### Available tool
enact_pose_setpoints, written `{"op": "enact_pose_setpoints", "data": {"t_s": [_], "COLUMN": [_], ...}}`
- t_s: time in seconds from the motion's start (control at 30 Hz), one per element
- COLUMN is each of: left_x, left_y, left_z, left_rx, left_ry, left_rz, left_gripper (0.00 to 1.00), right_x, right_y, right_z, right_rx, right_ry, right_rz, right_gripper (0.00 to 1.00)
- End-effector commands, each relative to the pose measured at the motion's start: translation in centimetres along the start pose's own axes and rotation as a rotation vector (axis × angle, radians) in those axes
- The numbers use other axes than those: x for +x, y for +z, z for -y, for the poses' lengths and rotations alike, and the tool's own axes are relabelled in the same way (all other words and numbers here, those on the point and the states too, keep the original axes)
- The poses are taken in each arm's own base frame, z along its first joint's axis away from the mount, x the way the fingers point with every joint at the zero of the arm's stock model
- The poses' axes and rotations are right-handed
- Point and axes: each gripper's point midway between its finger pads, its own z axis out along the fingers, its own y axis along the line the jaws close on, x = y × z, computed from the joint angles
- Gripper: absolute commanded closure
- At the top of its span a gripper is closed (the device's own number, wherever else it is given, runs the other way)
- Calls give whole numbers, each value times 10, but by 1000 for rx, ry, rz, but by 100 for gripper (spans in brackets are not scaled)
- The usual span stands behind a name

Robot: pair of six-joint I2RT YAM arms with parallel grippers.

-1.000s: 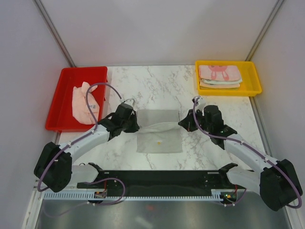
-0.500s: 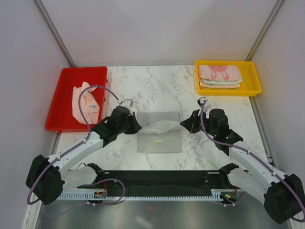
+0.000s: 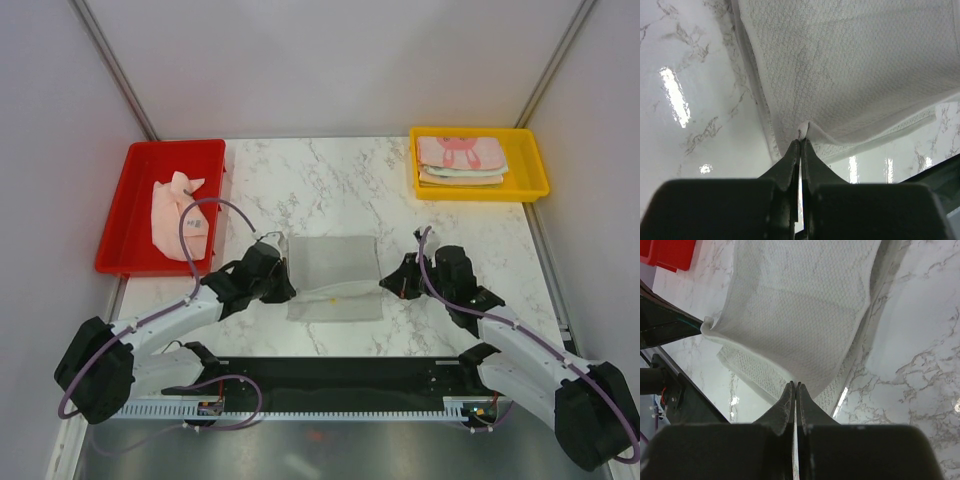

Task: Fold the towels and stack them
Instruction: Fold the towel

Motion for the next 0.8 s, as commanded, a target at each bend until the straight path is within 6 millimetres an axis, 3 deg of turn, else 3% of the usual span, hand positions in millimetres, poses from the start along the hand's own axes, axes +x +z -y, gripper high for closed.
{"op": "enact_pose_setpoints", "data": {"t_s": [0.0, 0.07, 0.2, 0.33, 0.47, 0.6, 0.73, 0.77], "left_x": [-1, 1, -1, -21, -42, -57, -44, -44], "left_y": [1, -1, -12, -28, -32, -17, 7, 10], "left_z": [1, 2, 4, 3, 11, 13, 16, 13], "left_rx": [-3, 8, 7, -37, -47, -107, -122, -137], "left_ry": [-30, -38, -57, -66, -54, -41, -24, -23], "left_rz": [20, 17, 26, 91, 125, 119, 13, 13], "left_gripper": [94, 87, 63, 53, 49, 49, 54, 54], "right_x": [5, 13, 20, 6, -10, -20, -21, -30], "right_y": [1, 1, -5, -13, -15, -4, 14, 18], "right_z": [-2, 0, -4, -9, -15, -6, 3, 2], "right_rx": [-8, -4, -13, 12, 21, 72, 97, 108], "right_ry": [45, 60, 62, 38, 27, 24, 50, 60], "right_rz": [-8, -42, -94, -77, -59, -38, -61, -48], "right_gripper": [100, 94, 69, 58, 54, 54, 54, 54]}}
